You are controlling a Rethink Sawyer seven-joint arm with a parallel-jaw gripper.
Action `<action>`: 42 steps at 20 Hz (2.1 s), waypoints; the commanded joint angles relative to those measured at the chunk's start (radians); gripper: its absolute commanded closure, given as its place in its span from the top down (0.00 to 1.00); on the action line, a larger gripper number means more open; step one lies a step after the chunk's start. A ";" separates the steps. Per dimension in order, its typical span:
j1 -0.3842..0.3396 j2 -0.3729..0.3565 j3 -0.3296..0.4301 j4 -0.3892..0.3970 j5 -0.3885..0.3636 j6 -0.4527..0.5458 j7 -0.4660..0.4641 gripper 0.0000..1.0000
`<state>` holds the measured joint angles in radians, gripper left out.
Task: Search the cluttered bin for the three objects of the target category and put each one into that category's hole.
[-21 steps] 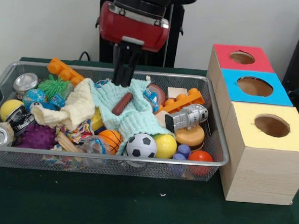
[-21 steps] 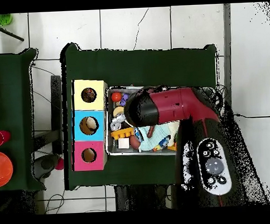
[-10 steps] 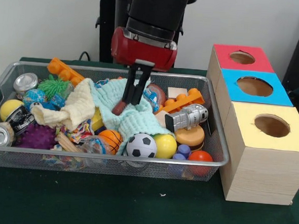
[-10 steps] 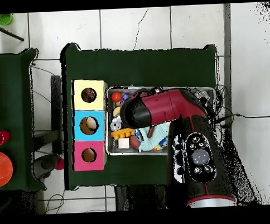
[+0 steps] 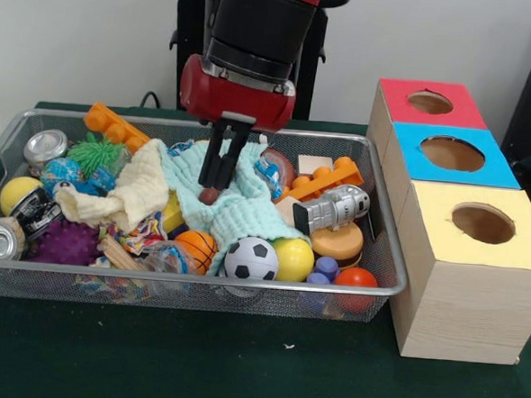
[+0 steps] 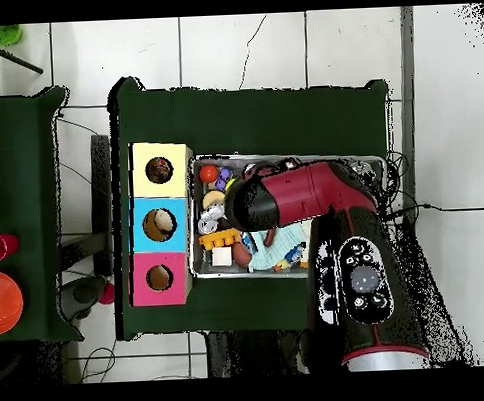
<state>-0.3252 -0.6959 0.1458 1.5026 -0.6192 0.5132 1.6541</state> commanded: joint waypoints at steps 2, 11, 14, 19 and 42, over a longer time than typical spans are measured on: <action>-0.034 0.045 0.022 -0.044 -0.078 -0.006 -0.061 0.00; -0.029 0.038 0.019 -0.058 -0.108 -0.058 -0.046 1.00; -0.011 0.044 0.003 -0.067 -0.140 -0.082 -0.044 1.00; 0.004 0.045 -0.004 -0.087 -0.179 -0.124 -0.019 1.00; 0.032 0.189 -0.076 -0.138 -0.234 -0.200 0.037 1.00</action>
<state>-0.2763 -0.5864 0.0723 1.3594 -0.7904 0.3619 1.6541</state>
